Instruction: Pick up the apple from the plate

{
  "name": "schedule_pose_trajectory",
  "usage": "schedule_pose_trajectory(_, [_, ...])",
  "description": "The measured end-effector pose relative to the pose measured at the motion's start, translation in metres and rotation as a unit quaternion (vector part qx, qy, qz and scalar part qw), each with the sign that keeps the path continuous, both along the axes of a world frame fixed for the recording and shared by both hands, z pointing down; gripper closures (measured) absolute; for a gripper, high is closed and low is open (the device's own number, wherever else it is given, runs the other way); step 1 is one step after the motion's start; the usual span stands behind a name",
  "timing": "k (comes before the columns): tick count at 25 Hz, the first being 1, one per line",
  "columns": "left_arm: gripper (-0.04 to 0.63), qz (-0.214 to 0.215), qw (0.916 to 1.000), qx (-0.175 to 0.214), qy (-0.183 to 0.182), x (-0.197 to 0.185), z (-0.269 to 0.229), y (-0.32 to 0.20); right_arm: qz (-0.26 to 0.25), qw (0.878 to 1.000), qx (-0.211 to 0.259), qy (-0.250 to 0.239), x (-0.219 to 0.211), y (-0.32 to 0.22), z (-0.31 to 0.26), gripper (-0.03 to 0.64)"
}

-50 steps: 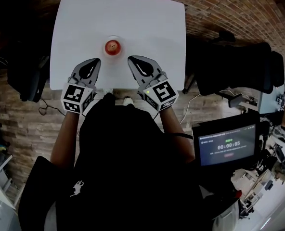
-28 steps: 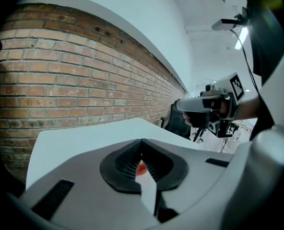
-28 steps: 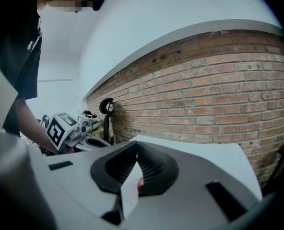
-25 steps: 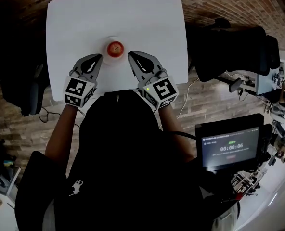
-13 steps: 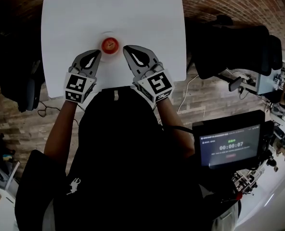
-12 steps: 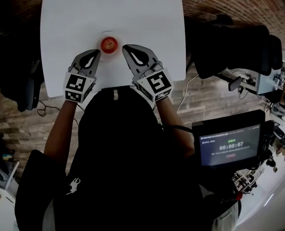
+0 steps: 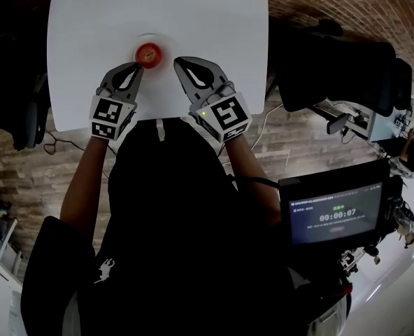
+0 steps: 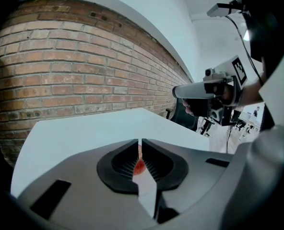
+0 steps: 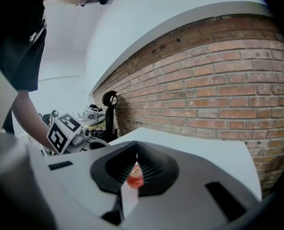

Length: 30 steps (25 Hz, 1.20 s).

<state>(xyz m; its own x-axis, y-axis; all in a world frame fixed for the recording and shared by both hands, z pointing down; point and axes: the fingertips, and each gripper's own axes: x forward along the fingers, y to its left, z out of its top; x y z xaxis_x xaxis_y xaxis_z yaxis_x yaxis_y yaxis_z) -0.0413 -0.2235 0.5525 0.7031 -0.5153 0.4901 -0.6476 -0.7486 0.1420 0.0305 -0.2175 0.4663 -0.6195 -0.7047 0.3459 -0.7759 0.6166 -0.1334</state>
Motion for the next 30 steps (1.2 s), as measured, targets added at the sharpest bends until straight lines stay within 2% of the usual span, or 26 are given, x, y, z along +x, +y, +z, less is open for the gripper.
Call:
schedule_pose_trajectory(9, [0.583, -0.025, 0.9994, 0.005, -0.022, -0.009, 0.006, 0.003, -0.015, 1.0, -0.009, 0.003, -0.003, 0.004, 0.001, 0.612])
schedule_pose_trajectory(12, [0.525, -0.027, 0.9993, 0.004, -0.026, -0.013, 0.008, 0.0, -0.012, 1.0, -0.013, 0.006, -0.002, 0.004, 0.003, 0.612])
schedule_pose_trajectory(17, [0.477, -0.017, 0.999, 0.011, -0.04, -0.014, 0.013, -0.003, -0.01, 1.0, -0.02, 0.01, -0.002, 0.005, 0.006, 0.612])
schedule_pose_trajectory(22, [0.362, 0.008, 0.998, 0.011, -0.061, -0.008, 0.024, 0.0, -0.009, 1.0, -0.022, 0.013, -0.003, 0.005, 0.008, 0.612])
schedule_pose_trajectory(30, [0.221, 0.025, 0.9949, 0.02, -0.096, -0.005, 0.046, 0.003, -0.002, 1.0, -0.028, 0.012, 0.0, 0.007, 0.01, 0.612])
